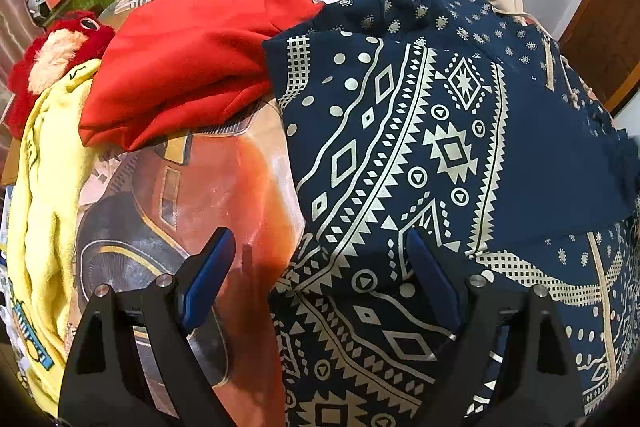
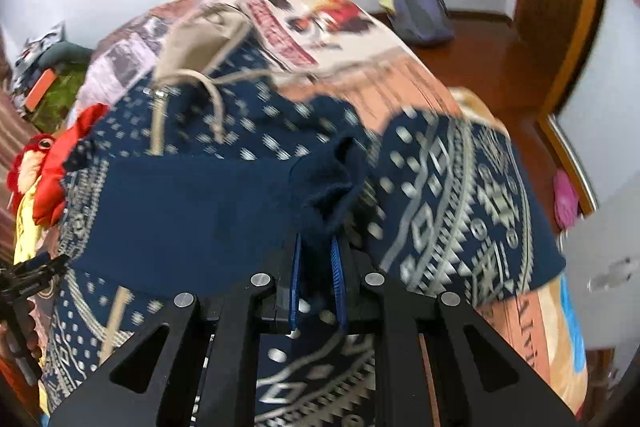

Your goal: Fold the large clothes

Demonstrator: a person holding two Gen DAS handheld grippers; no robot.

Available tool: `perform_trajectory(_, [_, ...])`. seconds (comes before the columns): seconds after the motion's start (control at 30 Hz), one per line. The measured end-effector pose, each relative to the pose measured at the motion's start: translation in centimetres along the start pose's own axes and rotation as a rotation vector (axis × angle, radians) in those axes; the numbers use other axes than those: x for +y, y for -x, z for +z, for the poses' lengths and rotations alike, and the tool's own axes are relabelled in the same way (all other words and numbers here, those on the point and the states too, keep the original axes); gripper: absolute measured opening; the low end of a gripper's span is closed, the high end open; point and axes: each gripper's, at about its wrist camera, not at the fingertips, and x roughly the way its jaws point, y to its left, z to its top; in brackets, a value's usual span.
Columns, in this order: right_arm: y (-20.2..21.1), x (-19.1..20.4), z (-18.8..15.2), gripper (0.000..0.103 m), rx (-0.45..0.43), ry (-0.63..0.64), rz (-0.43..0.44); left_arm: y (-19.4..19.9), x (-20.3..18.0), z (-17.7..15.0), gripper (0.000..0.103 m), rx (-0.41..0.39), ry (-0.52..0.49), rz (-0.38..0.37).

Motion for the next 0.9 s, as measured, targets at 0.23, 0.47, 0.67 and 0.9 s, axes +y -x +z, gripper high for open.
perform_trajectory(0.23, [0.8,-2.7,-0.8,0.013,0.034,-0.064,0.009,0.6,-0.4,0.0,0.087,0.004,-0.019,0.032])
perform_trajectory(0.47, [5.3,-4.7,-0.3,0.059,-0.055,-0.142,0.022,4.1,-2.4,0.2,0.087,-0.055,-0.06,0.0])
perform_trajectory(0.67, [9.4,-7.0,1.0,0.082,-0.149,-0.202,0.02,9.2,-5.4,1.7,0.087,-0.178,-0.108,-0.063])
perform_trajectory(0.9, [8.9,-12.2,-0.3,0.083,-0.116,-0.344,-0.002,12.3,-9.6,2.8,0.088,-0.259,-0.158,-0.154])
